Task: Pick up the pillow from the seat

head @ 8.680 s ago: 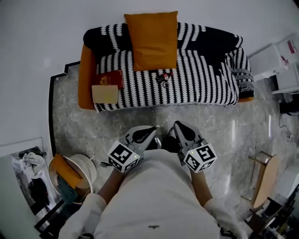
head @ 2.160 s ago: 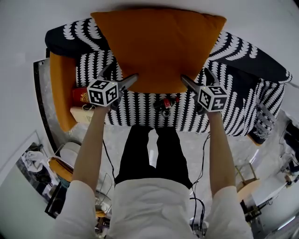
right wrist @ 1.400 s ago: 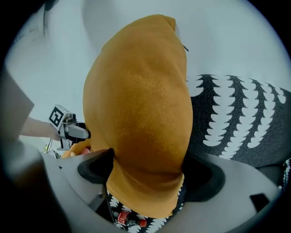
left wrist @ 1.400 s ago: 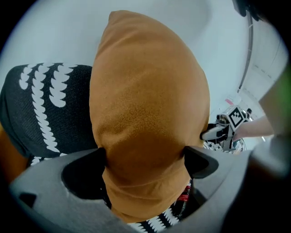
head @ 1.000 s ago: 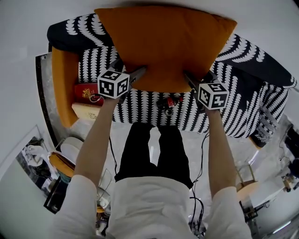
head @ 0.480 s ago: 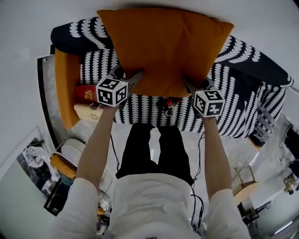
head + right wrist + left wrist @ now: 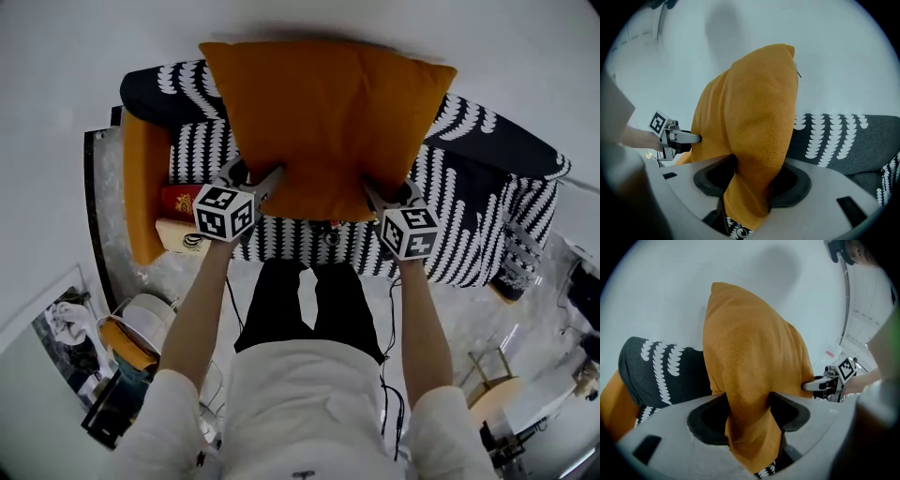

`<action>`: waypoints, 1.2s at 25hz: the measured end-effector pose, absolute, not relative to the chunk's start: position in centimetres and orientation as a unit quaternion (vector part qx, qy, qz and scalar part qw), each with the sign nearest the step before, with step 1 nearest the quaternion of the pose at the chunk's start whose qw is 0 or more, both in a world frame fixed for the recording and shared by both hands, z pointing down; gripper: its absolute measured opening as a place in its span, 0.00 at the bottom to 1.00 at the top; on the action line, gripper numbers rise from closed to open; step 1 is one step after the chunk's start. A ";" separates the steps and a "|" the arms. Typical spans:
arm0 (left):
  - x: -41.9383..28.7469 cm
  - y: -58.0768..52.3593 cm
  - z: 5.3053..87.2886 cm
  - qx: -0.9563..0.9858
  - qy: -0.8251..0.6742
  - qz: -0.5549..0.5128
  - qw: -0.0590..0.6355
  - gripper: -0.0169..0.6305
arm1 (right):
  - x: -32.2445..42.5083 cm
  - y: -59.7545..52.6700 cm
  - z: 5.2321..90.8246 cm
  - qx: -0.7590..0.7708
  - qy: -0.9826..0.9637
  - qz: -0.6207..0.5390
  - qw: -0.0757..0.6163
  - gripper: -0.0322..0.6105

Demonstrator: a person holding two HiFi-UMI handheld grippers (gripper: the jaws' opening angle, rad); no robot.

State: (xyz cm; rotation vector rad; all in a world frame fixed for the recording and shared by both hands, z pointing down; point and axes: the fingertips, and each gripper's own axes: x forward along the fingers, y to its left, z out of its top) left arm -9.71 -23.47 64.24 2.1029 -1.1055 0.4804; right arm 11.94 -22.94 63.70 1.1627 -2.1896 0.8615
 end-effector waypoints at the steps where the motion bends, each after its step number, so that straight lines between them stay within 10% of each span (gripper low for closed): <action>1: -9.7 -23.1 63.6 0.813 -0.428 0.184 0.349 0.46 | 11.9 -22.6 63.1 0.428 -0.808 0.315 0.253 0.41; 30: -7.4 -5.0 47.6 0.818 -0.468 0.125 0.309 0.41 | 14.3 -5.4 48.5 0.412 -0.847 0.283 0.183 0.41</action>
